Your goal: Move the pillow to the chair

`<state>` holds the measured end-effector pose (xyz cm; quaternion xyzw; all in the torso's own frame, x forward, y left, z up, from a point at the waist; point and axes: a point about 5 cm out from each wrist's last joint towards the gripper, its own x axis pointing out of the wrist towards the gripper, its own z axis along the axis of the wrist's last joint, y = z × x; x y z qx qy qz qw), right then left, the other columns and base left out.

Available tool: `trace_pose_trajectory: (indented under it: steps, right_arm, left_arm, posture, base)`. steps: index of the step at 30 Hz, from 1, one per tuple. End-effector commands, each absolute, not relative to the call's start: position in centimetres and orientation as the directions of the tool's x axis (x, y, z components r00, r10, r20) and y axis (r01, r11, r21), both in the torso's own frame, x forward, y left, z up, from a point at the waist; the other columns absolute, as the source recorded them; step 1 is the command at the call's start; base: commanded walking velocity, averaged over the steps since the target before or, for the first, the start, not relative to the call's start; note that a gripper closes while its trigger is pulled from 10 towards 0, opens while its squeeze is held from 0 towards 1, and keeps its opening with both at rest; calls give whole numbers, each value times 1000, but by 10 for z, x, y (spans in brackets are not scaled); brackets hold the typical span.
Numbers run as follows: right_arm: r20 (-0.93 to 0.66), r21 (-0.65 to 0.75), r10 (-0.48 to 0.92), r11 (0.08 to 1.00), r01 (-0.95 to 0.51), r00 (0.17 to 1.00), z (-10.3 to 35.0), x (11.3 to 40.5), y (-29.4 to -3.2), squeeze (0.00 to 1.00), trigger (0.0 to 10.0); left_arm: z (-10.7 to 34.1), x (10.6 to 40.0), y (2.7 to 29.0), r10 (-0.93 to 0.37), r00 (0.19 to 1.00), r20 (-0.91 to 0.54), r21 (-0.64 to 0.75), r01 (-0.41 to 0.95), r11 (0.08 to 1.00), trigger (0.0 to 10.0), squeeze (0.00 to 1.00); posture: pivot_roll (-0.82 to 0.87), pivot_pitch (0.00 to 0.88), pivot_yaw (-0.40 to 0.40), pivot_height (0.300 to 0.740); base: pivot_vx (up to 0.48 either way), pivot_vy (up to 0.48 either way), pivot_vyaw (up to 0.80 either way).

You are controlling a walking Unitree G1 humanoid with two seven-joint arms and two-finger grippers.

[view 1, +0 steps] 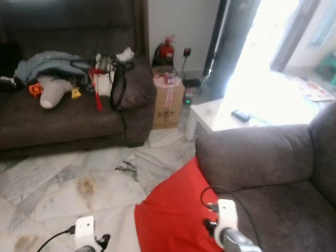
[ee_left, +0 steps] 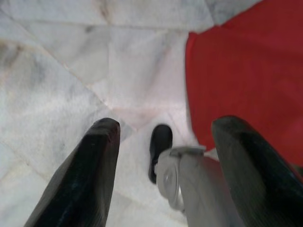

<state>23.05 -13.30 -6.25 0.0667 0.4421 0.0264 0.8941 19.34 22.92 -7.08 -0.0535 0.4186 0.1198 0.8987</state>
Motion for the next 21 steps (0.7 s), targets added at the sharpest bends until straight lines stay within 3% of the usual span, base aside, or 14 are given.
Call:
trace_pose_trajectory:
  steps: [1, 13, 21]
  right_arm:
    - [-791, 114, 71, 993, 33, 607, -64, 228, -146, 0, 10000]
    - [-792, 113, 71, 993, 31, 607, -64, 228, -146, 0, 10000]
    - [-754, 193, 17, 961, 197, 657, -64, 227, -146, 0, 10000]
  left_arm:
    - [-72, 195, 223, 157, 624, -765, -7, -251, 968, 10000, 0]
    - [-72, 194, 223, 157, 626, -764, -7, -251, 968, 10000, 0]
    - [-66, 199, 225, 173, 693, -700, 31, -213, 977, 10000, 0]
  posture:
    - [97, 6, -55, 740]
    - [97, 7, -55, 740]
    - [93, 13, -48, 740]
  base:
    - [0, 0, 0]
    - [0, 0, 0]
    - [0, 0, 0]
